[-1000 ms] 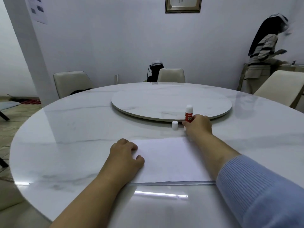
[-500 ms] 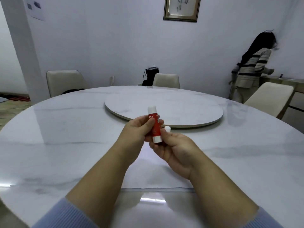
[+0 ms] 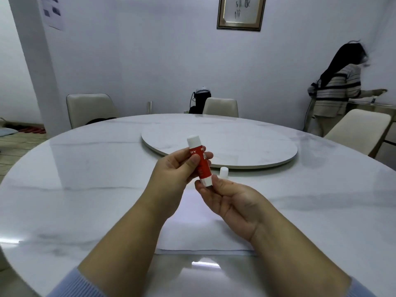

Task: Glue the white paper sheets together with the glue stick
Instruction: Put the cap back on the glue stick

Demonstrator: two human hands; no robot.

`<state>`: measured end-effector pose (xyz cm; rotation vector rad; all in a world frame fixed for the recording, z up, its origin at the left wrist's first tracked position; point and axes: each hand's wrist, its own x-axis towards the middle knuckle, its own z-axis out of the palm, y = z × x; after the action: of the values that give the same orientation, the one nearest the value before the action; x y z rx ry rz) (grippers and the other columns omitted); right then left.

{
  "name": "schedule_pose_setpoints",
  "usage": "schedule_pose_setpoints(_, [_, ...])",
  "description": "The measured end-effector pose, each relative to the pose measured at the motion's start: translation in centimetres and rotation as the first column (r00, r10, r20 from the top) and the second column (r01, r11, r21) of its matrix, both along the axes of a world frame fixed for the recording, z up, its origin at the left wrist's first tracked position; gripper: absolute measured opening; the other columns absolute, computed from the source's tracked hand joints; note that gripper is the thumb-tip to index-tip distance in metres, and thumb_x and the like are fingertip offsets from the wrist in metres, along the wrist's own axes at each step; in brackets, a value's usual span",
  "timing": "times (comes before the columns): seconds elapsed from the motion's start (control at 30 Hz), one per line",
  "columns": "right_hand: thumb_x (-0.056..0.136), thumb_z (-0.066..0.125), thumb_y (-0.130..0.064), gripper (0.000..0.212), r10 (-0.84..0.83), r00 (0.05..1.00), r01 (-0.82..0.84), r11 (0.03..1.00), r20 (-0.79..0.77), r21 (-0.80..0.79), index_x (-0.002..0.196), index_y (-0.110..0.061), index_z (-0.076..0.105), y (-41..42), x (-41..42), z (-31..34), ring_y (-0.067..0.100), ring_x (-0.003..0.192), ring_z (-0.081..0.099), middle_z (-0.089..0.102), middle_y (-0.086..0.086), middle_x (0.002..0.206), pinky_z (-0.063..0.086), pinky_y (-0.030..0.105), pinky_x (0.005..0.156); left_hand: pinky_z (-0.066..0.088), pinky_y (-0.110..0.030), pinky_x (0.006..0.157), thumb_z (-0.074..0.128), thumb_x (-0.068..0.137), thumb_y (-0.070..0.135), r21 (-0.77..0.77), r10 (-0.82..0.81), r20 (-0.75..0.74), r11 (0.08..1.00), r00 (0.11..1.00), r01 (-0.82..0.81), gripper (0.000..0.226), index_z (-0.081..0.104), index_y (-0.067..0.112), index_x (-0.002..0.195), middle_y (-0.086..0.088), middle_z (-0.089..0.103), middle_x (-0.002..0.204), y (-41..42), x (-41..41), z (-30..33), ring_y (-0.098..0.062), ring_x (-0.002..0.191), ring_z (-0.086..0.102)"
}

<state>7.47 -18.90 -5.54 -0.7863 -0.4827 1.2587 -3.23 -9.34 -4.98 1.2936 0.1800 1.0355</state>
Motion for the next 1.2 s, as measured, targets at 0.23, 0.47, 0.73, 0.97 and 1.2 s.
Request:
schedule_pose_setpoints(0.23, [0.087,0.06,-0.011,0.022,0.022,0.999,-0.024,0.999,-0.033,-0.033,0.087,0.01,0.064,-0.1,0.1,0.3,0.029,0.068,0.073,0.07,0.023,0.078,0.061,0.042,0.06,0.057,-0.022,0.073,0.054,0.089,0.004,-0.045,0.057,-0.026,0.997,0.998,-0.058,0.016,0.068,0.01,0.093,-0.003,0.076,0.085,0.0,0.4,-0.2,-0.016,0.083,0.071])
schedule_pose_setpoints(0.47, [0.073,0.064,0.012,0.017,-0.118,0.99,0.116,0.993,0.082,0.027,0.086,0.002,0.064,0.4,-0.1,0.1,0.022,0.066,0.073,0.072,0.015,0.074,0.058,0.037,0.08,0.057,-0.023,0.072,0.053,0.089,0.006,-0.073,0.023,0.025,0.997,0.999,-0.021,0.016,0.069,0.008,0.091,-0.005,0.076,0.084,0.2,0.0,-0.1,-0.018,0.084,0.072])
schedule_pose_setpoints(0.73, [0.085,0.06,0.003,0.004,-0.054,0.995,0.057,0.998,0.087,-0.025,0.085,0.006,0.063,0.3,-0.1,-0.1,0.023,0.062,0.073,0.071,0.015,0.068,0.062,0.034,0.062,0.057,-0.023,0.073,0.052,0.088,0.004,-0.088,0.008,0.02,0.996,1.0,-0.007,0.016,0.067,0.007,0.094,-0.005,0.076,0.085,0.1,0.3,-0.3,-0.017,0.085,0.072])
schedule_pose_setpoints(0.97, [0.095,0.052,-0.028,0.039,-0.042,0.998,0.039,0.996,-0.038,-0.083,0.101,0.01,0.057,0.5,0.3,0.0,0.026,0.061,0.073,0.07,0.021,0.076,0.059,0.033,0.052,0.058,-0.023,0.072,0.053,0.086,0.009,-0.173,-0.026,0.036,0.984,0.999,0.032,0.017,0.067,0.005,0.095,-0.007,0.076,0.087,0.4,0.3,-0.8,-0.018,0.087,0.072])
schedule_pose_setpoints(1.2, [0.078,0.07,-0.004,0.025,-0.116,0.993,0.117,0.991,0.032,-0.057,0.098,0.0,0.056,0.6,-0.4,-0.2,0.03,0.069,0.073,0.064,0.022,0.094,0.062,0.036,0.07,0.057,-0.023,0.072,0.055,0.085,0.007,-0.158,-0.029,0.047,0.987,0.998,0.036,0.016,0.068,0.005,0.093,-0.007,0.076,0.087,0.7,0.3,-1.1,-0.018,0.088,0.072])
